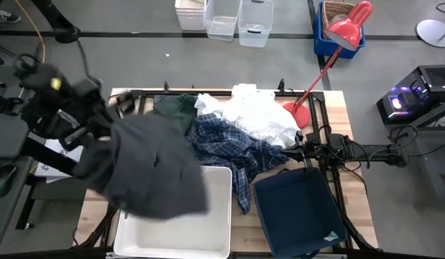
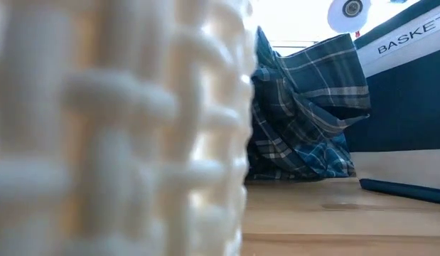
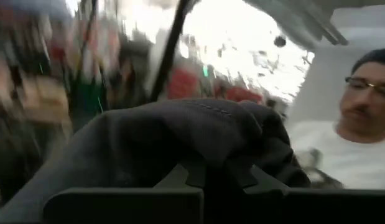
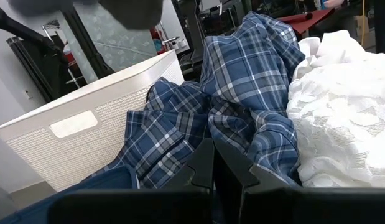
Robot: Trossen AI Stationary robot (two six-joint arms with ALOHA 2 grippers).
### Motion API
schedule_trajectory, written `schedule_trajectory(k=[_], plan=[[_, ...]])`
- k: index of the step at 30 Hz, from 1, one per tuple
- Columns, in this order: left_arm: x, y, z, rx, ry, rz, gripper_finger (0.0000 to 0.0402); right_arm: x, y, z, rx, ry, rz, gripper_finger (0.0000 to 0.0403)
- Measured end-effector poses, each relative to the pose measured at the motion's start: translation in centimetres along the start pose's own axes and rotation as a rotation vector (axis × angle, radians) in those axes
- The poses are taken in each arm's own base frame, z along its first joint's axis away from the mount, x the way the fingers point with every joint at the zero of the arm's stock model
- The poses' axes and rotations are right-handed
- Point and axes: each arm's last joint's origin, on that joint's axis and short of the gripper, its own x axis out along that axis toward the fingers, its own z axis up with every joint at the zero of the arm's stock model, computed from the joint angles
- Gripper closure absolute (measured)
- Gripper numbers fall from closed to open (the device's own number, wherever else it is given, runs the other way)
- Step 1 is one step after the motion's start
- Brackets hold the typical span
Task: Sort clothes
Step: Put the grey shorts into the white bin, then put the blue patterned polo into the white bin
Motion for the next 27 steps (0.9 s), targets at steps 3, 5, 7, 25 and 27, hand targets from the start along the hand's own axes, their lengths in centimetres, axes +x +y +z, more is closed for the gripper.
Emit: schedule_trajectory(k=[3, 5, 7, 25, 27], plan=[[1.2, 0.6, -2.0, -0.181, 0.173, 0.052, 0.0401, 0.0, 0.0, 0.0, 0.000, 0.000, 0.000, 0.0402], [2.5, 1.2, -3.6, -0.267, 0.272, 0.090, 0.0401, 0.0, 0.0, 0.0, 0.000, 0.000, 0.000, 0.0402], [4.1, 1.9, -5.4, -0.333, 0.373, 0.126, 0.0401, 0.0, 0.0, 0.0, 0.000, 0.000, 0.000, 0.0402], [12.2, 6.3, -13.5, -0.768, 0.812, 0.167, 0.0240, 0.0, 0.0, 0.0, 0.000, 0.000, 0.000, 0.0402], [12.9, 7.1, -13.2, -0.768, 0.775, 0.123, 0.0219, 0.0, 0.0, 0.0, 0.000, 0.000, 0.000, 0.0402]])
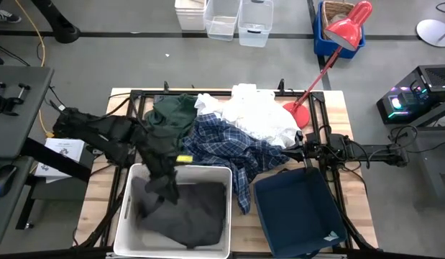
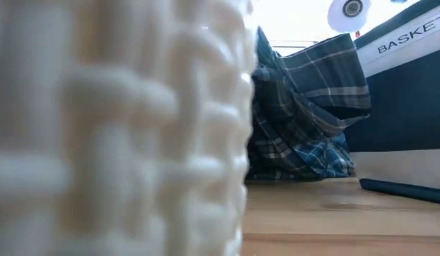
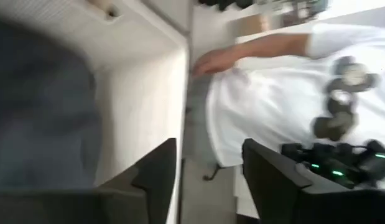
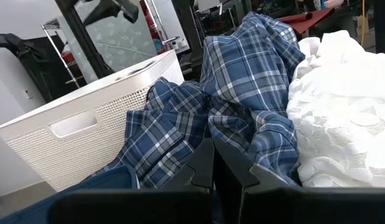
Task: Sort clothes
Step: Put the blue patterned polo into the white bin
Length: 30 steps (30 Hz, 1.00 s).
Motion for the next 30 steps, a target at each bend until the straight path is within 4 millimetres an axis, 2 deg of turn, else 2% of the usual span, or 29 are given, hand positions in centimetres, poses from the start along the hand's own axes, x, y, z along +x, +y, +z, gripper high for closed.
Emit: schedule_trajectory(k=[3, 5, 8, 10, 15, 19, 23, 30], plan=[[-1.0, 0.7, 2.1, 0.058, -0.068, -0.017, 0.0197, 0.0, 0.0, 0.0, 0.000, 0.000, 0.000, 0.0402], [-2.0, 1.8, 3.5, 0.121, -0.144, 0.035, 0.0190, 0.0, 0.0, 0.0, 0.000, 0.000, 0.000, 0.0402], [-3.4, 3.8, 5.5, 0.233, -0.295, 0.225, 0.0187, 0.0, 0.0, 0.0, 0.000, 0.000, 0.000, 0.0402], [-3.5, 5.4, 6.5, 0.290, -0.333, 0.397, 0.0187, 0.0, 0.0, 0.0, 0.000, 0.000, 0.000, 0.0402], [0.2, 9.4, 8.6, 0.415, -0.207, 0.689, 0.0187, 0.0, 0.0, 0.0, 0.000, 0.000, 0.000, 0.0402], [2.2, 11.7, 10.0, 0.455, -0.161, 0.809, 0.0186, 0.0, 0.0, 0.0, 0.000, 0.000, 0.000, 0.0402], [4.0, 14.8, 10.8, 0.475, -0.079, 1.056, 0.0186, 0.0, 0.0, 0.0, 0.000, 0.000, 0.000, 0.0402], [6.1, 17.8, 12.6, 0.415, -0.087, 1.076, 0.0186, 0.0, 0.0, 0.0, 0.000, 0.000, 0.000, 0.0402]])
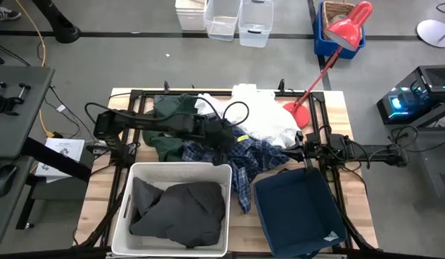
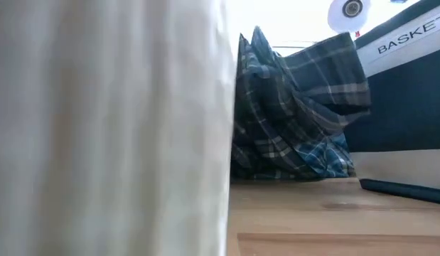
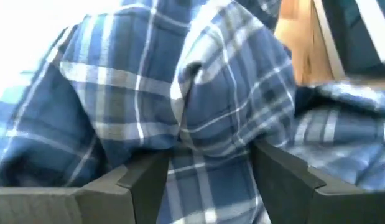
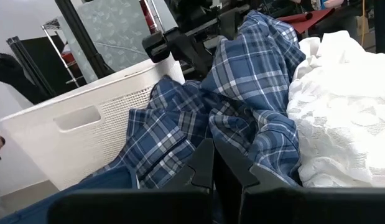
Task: Sort clothes
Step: Put the blue patterned polo into the white bin
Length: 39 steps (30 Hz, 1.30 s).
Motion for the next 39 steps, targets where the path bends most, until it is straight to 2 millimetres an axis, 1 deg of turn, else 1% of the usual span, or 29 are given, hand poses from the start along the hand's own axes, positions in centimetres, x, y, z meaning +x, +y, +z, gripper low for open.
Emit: schedule_trajectory(k=[3, 5, 8, 10, 12, 15, 17, 19, 21, 23, 25, 28, 32, 36, 38, 39], plan=[[1.3, 0.4, -0.2, -0.041, 0.029, 0.037, 0.0187, 0.0, 0.0, 0.0, 0.000, 0.000, 0.000, 0.0402], [2.0, 1.0, 0.2, -0.150, -0.004, -0.009, 0.0187, 0.0, 0.0, 0.0, 0.000, 0.001, 0.000, 0.0402], [2.2, 2.0, 0.4, -0.261, -0.022, -0.103, 0.0186, 0.0, 0.0, 0.0, 0.000, 0.000, 0.000, 0.0402], [1.2, 2.5, 0.9, -0.327, -0.057, -0.173, 0.0186, 0.0, 0.0, 0.0, 0.000, 0.001, 0.000, 0.0402], [0.4, 2.9, 0.9, -0.355, -0.058, -0.224, 0.0186, 0.0, 0.0, 0.0, 0.000, 0.001, 0.000, 0.0402], [-0.4, 2.9, 0.8, -0.359, -0.064, -0.246, 0.0186, 0.0, 0.0, 0.0, 0.000, 0.001, -0.001, 0.0402], [-1.7, 2.9, 0.9, -0.344, -0.099, -0.255, 0.0186, 0.0, 0.0, 0.0, 0.000, 0.001, -0.001, 0.0402], [-2.9, 2.9, 1.1, -0.330, -0.141, -0.227, 0.0186, 0.0, 0.0, 0.0, 0.000, 0.001, -0.001, 0.0402], [-3.0, 3.2, 1.0, -0.328, -0.147, -0.159, 0.0186, 0.0, 0.0, 0.0, 0.000, 0.001, -0.001, 0.0402], [-1.8, 3.6, 0.8, -0.328, -0.109, -0.108, 0.0186, 0.0, 0.0, 0.0, 0.000, 0.001, -0.001, 0.0402], [-0.3, 3.9, 0.5, -0.340, -0.060, -0.092, 0.0186, 0.0, 0.0, 0.0, 0.000, 0.001, -0.001, 0.0402], [2.3, 3.9, 0.0, -0.339, 0.032, -0.070, 0.0186, 0.0, 0.0, 0.0, 0.000, 0.001, -0.001, 0.0402], [6.9, 2.8, -1.4, -0.308, 0.193, -0.051, 0.0186, 0.0, 0.0, 0.0, 0.000, 0.001, -0.001, 0.0402], [10.1, 1.5, -2.4, -0.223, 0.279, -0.039, 0.0189, 0.0, 0.0, 0.0, 0.000, 0.001, -0.001, 0.0402], [11.7, 0.9, -3.0, -0.160, 0.317, -0.028, 0.0204, 0.0, 0.0, 0.0, 0.000, 0.001, -0.001, 0.0402], [11.9, 0.7, -3.1, -0.133, 0.322, -0.028, 0.0219, 0.0, 0.0, 0.0, 0.000, 0.001, -0.001, 0.0402]])
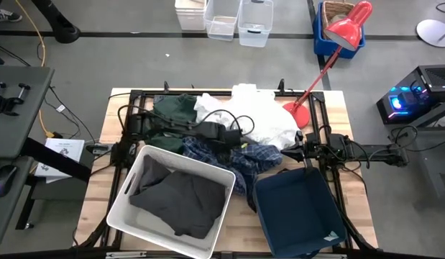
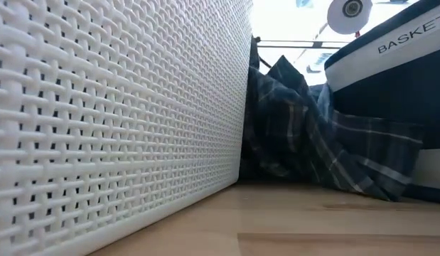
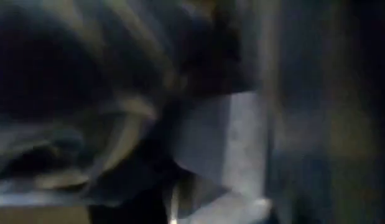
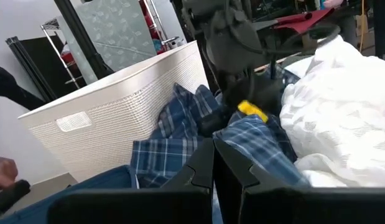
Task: Sort clothes
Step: Put the blue patterned polo into the white bin
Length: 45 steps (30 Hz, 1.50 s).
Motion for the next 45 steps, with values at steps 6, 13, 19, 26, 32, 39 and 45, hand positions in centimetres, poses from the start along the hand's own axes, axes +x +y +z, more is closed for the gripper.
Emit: schedule_trajectory(k=[6, 13, 19, 26, 32, 39, 45], plan=[[-2.1, -0.5, -0.2, 0.102, -0.034, -0.049, 0.0383, 0.0, 0.0, 0.0, 0.000, 0.000, 0.000, 0.0402], [-16.4, 1.1, -2.1, 0.121, -0.410, -0.115, 0.0397, 0.0, 0.0, 0.0, 0.000, 0.000, 0.000, 0.0402], [-28.6, 3.3, -7.3, 0.082, -0.855, -0.150, 0.0399, 0.0, 0.0, 0.0, 0.000, 0.000, 0.000, 0.0402], [-39.9, 4.5, -14.9, 0.050, -1.467, -0.335, 0.0400, 0.0, 0.0, 0.0, 0.000, 0.000, 0.001, 0.0402], [-47.6, 5.0, -21.7, 0.242, -1.938, -0.724, 0.0401, 0.0, 0.0, 0.0, 0.000, 0.000, 0.001, 0.0402], [-50.3, 4.3, -24.4, 0.510, -1.982, -1.108, 0.0401, 0.0, 0.0, 0.0, 0.000, 0.000, 0.000, 0.0402], [-48.1, 1.4, -23.1, 0.568, -1.513, -1.386, 0.0401, 0.0, 0.0, 0.0, 0.000, 0.000, 0.001, 0.0402]])
